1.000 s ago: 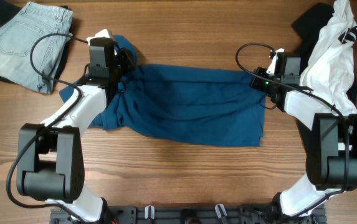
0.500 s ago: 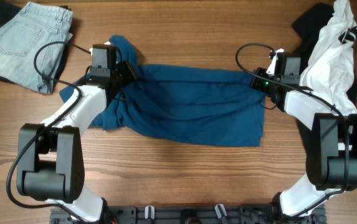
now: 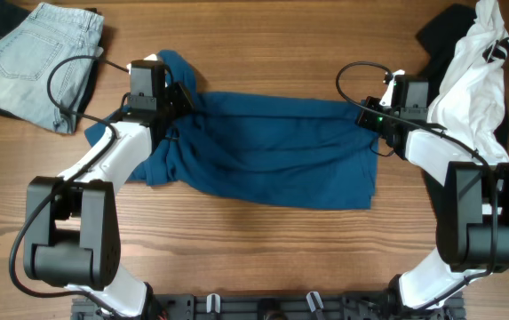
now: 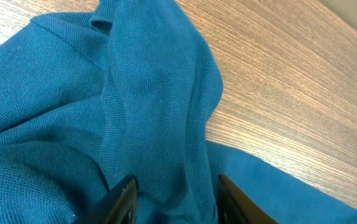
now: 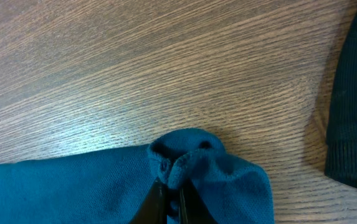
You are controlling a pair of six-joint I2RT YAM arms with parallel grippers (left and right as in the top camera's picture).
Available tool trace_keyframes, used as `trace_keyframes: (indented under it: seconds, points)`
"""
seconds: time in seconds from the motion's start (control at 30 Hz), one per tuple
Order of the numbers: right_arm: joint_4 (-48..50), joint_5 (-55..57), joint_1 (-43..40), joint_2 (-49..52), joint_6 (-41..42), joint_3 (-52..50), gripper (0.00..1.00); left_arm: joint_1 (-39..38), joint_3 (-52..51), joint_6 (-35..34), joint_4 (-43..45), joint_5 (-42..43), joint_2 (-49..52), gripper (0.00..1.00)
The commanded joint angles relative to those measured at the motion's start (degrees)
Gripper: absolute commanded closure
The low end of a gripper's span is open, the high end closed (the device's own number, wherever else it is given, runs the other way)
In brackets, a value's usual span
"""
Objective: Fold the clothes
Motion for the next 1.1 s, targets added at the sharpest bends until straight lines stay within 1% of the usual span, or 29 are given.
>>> trace_keyframes:
  seconds: [0.0,0.13,0.2,0.27,0.3,0.33,0.37,0.4,0.5,0.77,0.8,0.83,0.87,0.9,1.07]
  points:
    - [-0.07,-1.09,0.09,1.14,-1.16,0.81,0.96,-0.04,-0.04,0.48,-0.52,0.02,-0.92,0.60]
    - [-0.13,-1.09,0.09,1.14,-1.11,0.81,0.96,-0.04,-0.04,0.50,-2.45,0.02,-0.68,0.59]
    - [-0.11,-1.09,0.09,1.14,-1.14,0.81,0.96,-0.04,-0.04,0.48,-2.91,0.04,-0.39,0.62]
    - [-0.13,-1.11,0.09,1.14,-1.11,0.81,0.96,-0.04,-0.04,0.48,-3.54,0.02,-0.02,0.80]
    - [-0.15,-1.09,0.09,1.14,-1.11,0.81,0.96,-0.04,-0.04,0.48,-3.74,0.04,0.13,0.86]
    - [-0.15,-1.11,0.09,1.14,-1.14,0.81,0.96,-0.04,-0.04,0.48,-3.85,0.02,0.28,0.87]
    - [-0.24,-1.11,0.09,1.14,-1.14,0.81,0.96,-0.04,-0.04,0.46,-3.91,0.04,0.48,0.83]
    - [-0.39,-1.11,0.09,1.14,-1.11,0.81,0.96,-0.04,-0.04,0.48,-3.89,0.02,0.57,0.83]
    - [-0.70,-1.11,0.07,1.14,-1.14,0.81,0.96,-0.04,-0.04,0.48,-3.74,0.02,0.94,0.96]
    - [-0.90,-1.11,0.09,1.14,-1.14,0.81,0.96,-0.04,-0.04,0.48,-3.96,0.02,1.79,0.96]
    - [-0.94,-1.11,0.09,1.14,-1.14,0.81,0.96,-0.04,-0.04,0.48,-3.91,0.02,1.84,0.82]
    - [-0.94,-1.11,0.09,1.14,-1.11,0.81,0.96,-0.04,-0.04,0.48,-3.91,0.02,1.84,0.43]
    - [-0.96,-1.11,0.09,1.14,-1.11,0.81,0.96,-0.04,-0.04,0.48,-3.91,0.02,1.84,0.08]
    - [-0.96,-1.11,0.09,1.14,-1.11,0.81,0.96,-0.04,-0.04,0.48,-3.91,0.02,1.84,0.00]
    - [-0.96,-1.14,0.09,1.14,-1.09,0.81,0.96,0.57,-0.04,0.50,-3.85,-1.05,2.01,0.00]
